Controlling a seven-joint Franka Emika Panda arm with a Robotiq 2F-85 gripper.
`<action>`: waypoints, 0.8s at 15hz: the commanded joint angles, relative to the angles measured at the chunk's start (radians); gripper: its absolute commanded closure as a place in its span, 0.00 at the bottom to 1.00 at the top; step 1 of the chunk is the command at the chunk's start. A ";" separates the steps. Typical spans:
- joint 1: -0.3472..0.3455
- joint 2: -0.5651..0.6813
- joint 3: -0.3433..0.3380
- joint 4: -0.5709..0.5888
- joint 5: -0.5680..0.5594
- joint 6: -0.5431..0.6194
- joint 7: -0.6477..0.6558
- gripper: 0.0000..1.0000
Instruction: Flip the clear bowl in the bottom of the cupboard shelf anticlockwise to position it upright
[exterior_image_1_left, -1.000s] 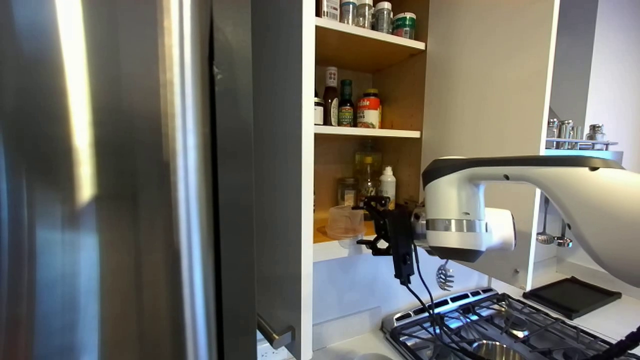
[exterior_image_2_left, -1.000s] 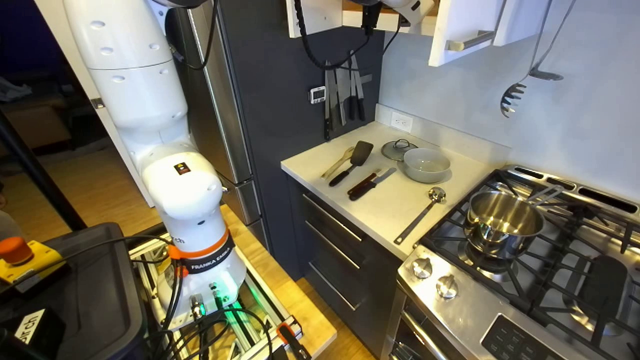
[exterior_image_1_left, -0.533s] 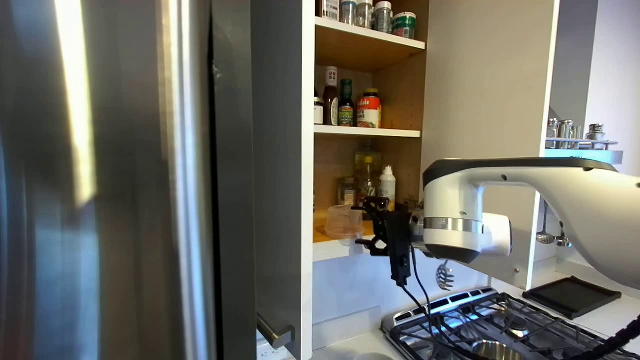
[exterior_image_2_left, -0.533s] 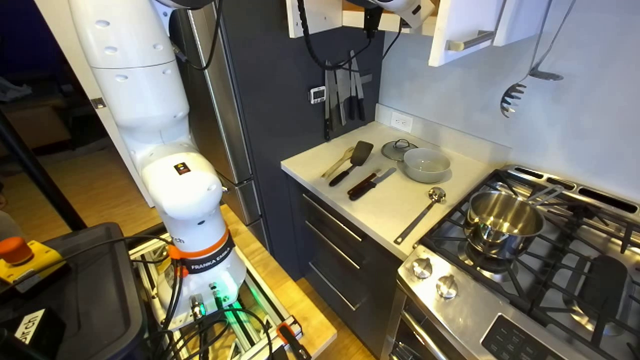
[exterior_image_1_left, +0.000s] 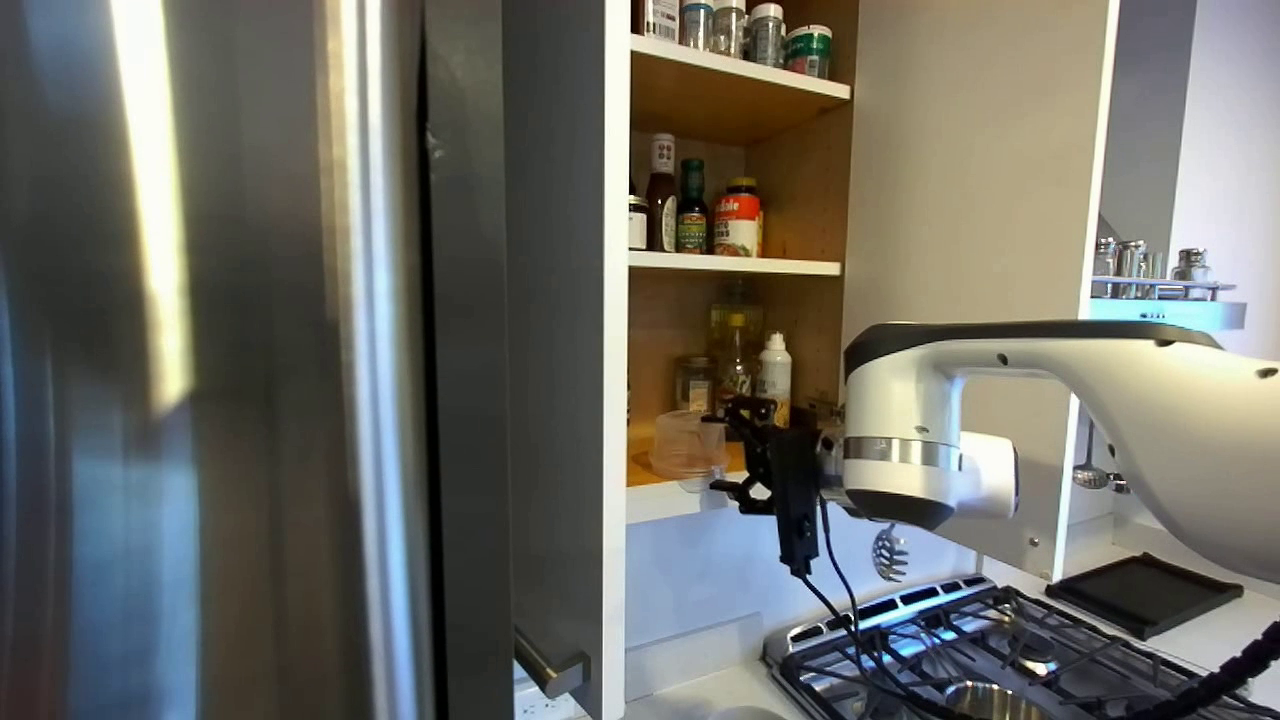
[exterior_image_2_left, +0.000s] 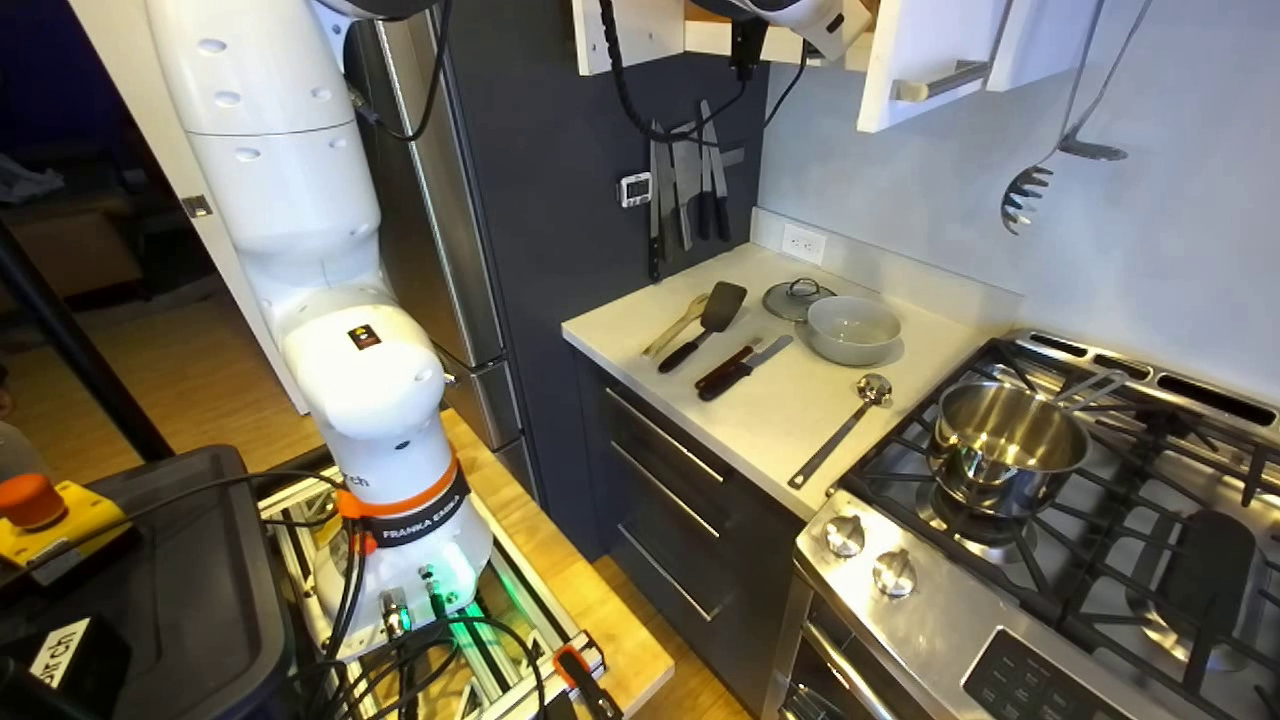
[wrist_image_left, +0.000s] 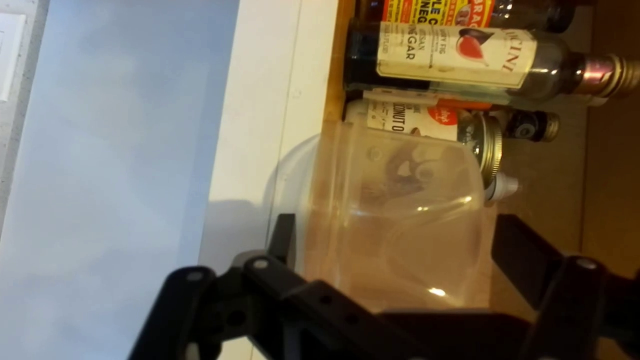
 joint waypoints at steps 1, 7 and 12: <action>-0.005 0.015 -0.004 0.017 0.047 -0.018 -0.045 0.00; -0.007 0.026 -0.005 0.031 0.065 -0.018 -0.055 0.34; -0.013 0.027 -0.008 0.038 0.063 -0.017 -0.057 0.66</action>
